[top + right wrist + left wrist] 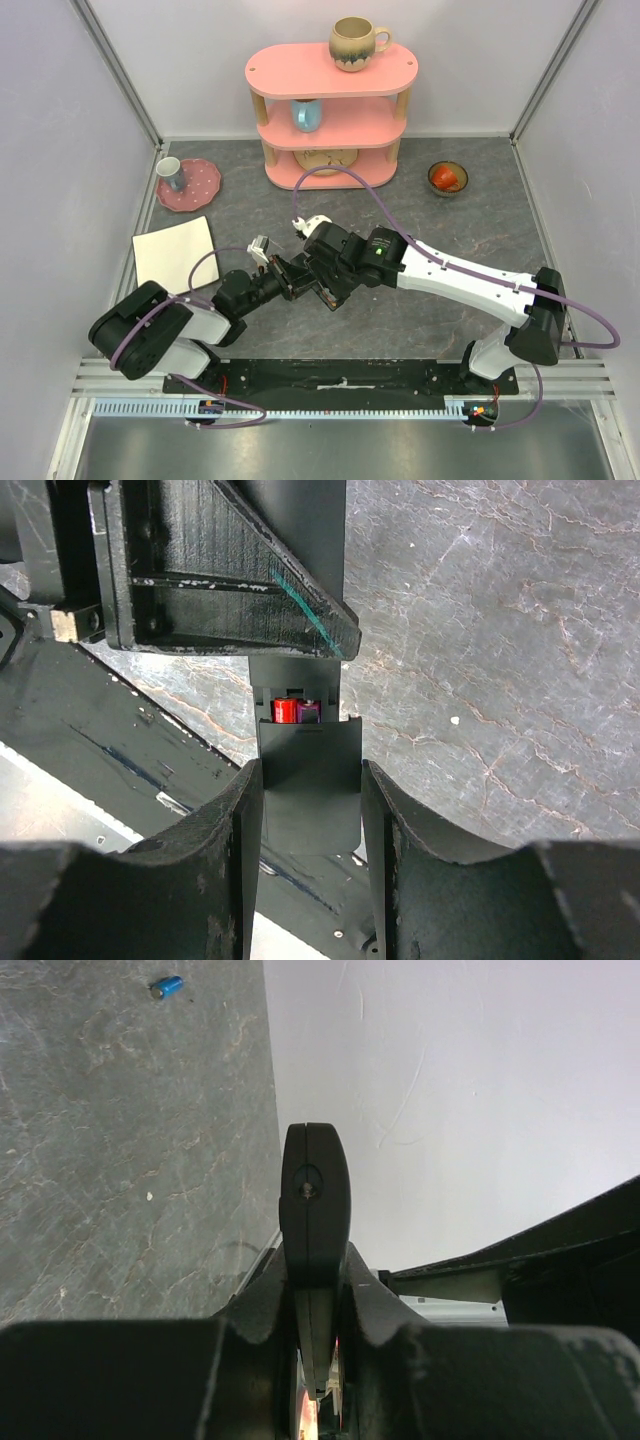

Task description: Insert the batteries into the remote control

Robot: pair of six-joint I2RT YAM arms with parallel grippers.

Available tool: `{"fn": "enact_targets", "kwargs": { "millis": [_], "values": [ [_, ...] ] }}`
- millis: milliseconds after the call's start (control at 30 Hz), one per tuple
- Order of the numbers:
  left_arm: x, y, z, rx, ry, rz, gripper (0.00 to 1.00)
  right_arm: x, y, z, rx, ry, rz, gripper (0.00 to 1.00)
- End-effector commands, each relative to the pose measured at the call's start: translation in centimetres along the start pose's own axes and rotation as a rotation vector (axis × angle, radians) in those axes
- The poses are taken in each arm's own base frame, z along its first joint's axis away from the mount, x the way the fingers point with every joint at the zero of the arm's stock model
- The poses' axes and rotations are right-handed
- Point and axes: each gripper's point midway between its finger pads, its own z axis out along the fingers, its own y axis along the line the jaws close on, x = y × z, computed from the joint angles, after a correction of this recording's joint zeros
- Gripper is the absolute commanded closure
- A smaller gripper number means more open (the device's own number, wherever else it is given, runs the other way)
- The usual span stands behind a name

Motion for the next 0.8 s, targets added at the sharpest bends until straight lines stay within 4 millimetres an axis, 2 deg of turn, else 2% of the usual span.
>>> {"fn": "enact_targets", "kwargs": {
  "millis": [0, 467, 767],
  "values": [
    [-0.6, -7.4, -0.7, 0.296, -0.046, 0.133, 0.98, -0.2, 0.3, -0.2, -0.014, -0.019, 0.008, 1.0],
    [-0.4, -9.1, -1.1, 0.348, -0.06, 0.159, 0.98, 0.4, 0.8, 0.4, -0.038, -0.004, 0.016, 1.0],
    [-0.5, -9.3, -1.1, 0.354, -0.073, 0.163, 0.98, 0.7, 1.3, 0.5, -0.062, -0.006, 0.034, 1.0]
  ]
}}
